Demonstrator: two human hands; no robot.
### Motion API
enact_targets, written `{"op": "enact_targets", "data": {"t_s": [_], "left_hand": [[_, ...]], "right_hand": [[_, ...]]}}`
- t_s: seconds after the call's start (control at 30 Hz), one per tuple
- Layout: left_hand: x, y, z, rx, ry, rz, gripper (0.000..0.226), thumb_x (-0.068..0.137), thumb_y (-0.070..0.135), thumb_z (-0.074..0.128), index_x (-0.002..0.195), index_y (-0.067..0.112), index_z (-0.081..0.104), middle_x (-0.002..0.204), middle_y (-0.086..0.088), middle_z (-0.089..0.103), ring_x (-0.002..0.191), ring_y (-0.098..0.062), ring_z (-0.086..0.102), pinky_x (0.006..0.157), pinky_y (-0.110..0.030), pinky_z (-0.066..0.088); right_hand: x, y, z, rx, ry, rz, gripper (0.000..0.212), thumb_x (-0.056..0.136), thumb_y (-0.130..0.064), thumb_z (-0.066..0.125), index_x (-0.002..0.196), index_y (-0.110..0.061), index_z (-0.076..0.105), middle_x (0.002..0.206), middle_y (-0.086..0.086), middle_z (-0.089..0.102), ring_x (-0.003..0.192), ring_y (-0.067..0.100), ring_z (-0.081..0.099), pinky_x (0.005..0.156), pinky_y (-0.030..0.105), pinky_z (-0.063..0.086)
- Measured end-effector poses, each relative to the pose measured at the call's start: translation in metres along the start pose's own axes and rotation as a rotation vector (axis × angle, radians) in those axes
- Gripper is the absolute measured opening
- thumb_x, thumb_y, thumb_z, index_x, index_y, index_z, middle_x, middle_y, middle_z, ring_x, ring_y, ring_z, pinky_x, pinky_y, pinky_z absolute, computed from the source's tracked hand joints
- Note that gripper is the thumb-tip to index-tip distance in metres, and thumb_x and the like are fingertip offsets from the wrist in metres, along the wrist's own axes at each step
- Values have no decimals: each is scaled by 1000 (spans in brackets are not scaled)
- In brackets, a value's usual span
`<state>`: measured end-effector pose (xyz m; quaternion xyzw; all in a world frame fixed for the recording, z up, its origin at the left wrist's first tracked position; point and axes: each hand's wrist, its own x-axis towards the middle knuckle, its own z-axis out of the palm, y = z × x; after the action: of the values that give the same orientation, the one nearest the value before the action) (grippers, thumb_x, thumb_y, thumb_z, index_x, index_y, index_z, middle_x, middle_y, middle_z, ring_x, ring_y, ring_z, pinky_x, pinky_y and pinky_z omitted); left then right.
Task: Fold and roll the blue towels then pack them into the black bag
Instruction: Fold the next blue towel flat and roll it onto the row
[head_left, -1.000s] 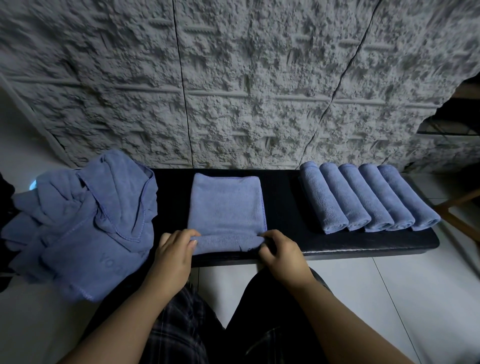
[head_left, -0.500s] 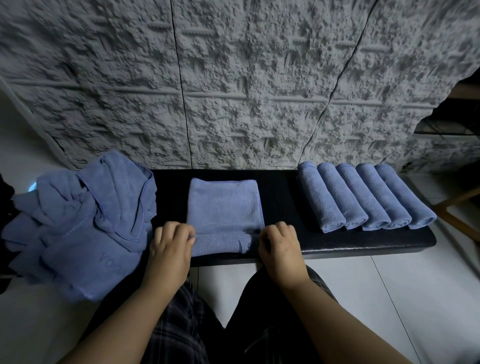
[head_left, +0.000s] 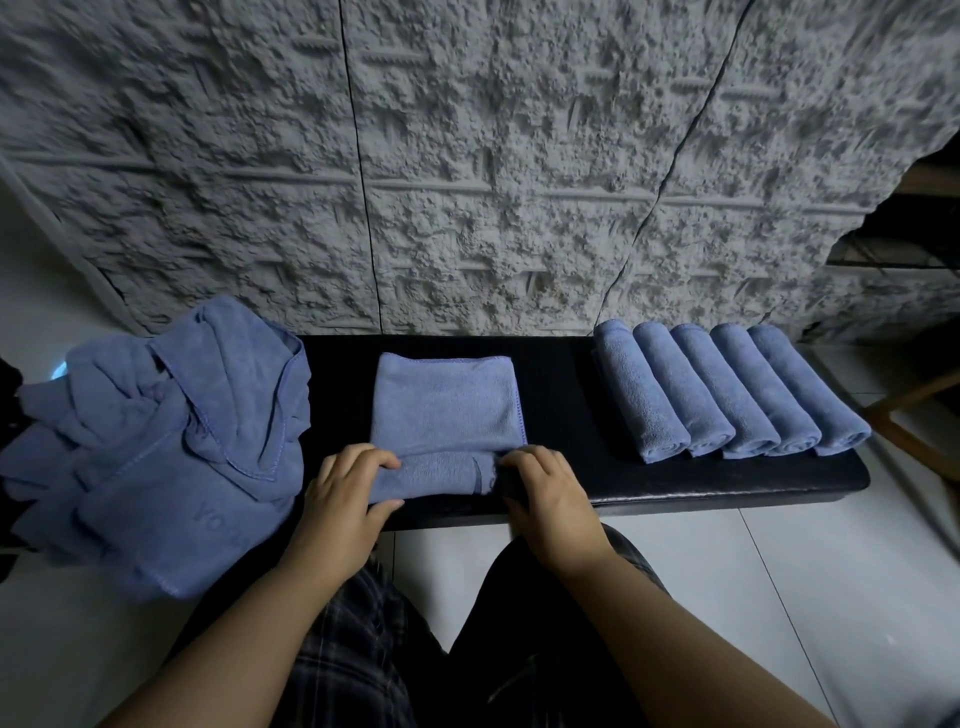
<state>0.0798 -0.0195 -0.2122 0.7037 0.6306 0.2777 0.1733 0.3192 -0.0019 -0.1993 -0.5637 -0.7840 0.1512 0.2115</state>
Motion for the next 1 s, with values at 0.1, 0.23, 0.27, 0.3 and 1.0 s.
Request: {"op": "enact_targets", "data": {"t_s": [0.1,0.23,0.27,0.3,1.0], "left_hand": [[2,0,0,-5,12,-1,39,72,5,76,105,18,59,109,9,51,94,-12,41,83,-30,38],[4,2,-4,-29,16,-13,33,77,5,72,108,14,62,106,10,51,93,-13,42,84,-27,34],[4,2,-5,-35,13,-21,32,78,6,71,109,14,63,105,11,51,94,-13,42,84,-27,34],[4,2,-6,-42,9,-25,31,80,7,70,109,14,63,105,12,51,94,-13,42,85,-27,34],[0,14,-14,-242,-86,-268,11,94,25,50,104,23,55,89,9,45,86,-9,46,69,-17,34]], "right_hand": [[2,2,-1,11,-5,19,30,82,-8,61,112,-8,60,110,8,60,99,26,54,88,31,44],[6,3,-2,66,-8,62,25,90,-17,57,115,-13,62,105,4,61,96,22,51,86,30,42],[7,4,-2,80,-8,66,24,91,-18,58,115,-14,63,104,3,61,94,19,50,85,27,40],[6,4,-2,99,-10,70,24,92,-19,58,115,-15,63,103,1,60,93,16,47,84,23,37],[1,1,-7,356,-110,363,25,98,-29,45,118,-14,47,106,1,53,106,18,47,86,30,38]]}}
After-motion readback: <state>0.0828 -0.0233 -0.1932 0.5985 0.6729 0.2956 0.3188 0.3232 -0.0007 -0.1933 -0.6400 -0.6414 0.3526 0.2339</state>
